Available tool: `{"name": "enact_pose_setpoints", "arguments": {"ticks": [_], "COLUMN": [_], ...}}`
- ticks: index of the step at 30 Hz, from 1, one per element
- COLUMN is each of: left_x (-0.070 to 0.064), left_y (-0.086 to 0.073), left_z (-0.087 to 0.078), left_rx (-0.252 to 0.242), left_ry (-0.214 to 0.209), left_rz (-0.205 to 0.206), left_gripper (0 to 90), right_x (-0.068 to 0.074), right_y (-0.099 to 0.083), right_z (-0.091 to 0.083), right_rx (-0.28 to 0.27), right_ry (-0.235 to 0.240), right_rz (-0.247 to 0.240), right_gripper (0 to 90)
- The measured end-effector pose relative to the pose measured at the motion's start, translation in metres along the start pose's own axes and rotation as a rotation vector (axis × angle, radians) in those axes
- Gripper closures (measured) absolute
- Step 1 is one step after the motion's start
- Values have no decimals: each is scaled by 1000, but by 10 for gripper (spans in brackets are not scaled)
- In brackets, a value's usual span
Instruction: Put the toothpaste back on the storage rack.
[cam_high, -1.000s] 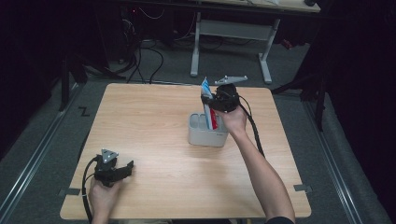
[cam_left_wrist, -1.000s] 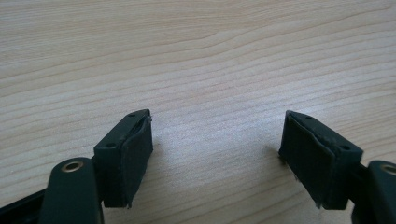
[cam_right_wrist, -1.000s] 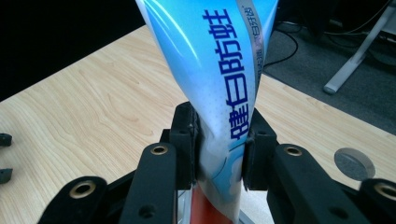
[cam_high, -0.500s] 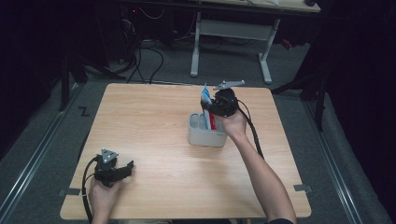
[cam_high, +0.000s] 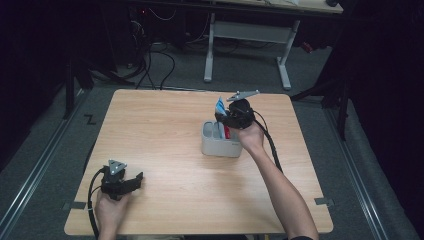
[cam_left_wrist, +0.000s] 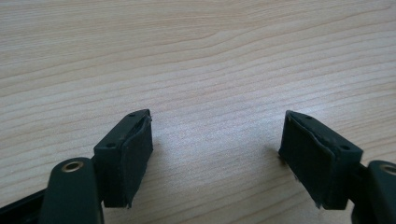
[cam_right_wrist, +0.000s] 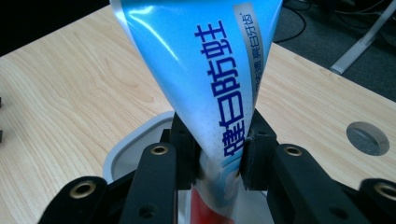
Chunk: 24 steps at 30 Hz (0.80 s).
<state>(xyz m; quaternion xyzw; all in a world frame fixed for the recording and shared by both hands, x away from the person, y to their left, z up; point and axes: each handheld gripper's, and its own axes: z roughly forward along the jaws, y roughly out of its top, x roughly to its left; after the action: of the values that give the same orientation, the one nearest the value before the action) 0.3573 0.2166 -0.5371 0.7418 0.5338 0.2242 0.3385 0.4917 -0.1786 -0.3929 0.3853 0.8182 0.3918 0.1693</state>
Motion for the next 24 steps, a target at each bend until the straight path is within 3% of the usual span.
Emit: {"name": "enact_pose_setpoints", "arguments": {"ticks": [24], "left_x": [0], "left_y": [0], "left_z": [0], "left_rx": [-1], "left_ry": [0], "left_rz": [-1], "left_gripper": [257], "right_x": [7], "right_y": [-9], "right_z": [8], "right_rx": [47], "right_ry": [0], "right_rz": [-32], "right_gripper": [696]}}
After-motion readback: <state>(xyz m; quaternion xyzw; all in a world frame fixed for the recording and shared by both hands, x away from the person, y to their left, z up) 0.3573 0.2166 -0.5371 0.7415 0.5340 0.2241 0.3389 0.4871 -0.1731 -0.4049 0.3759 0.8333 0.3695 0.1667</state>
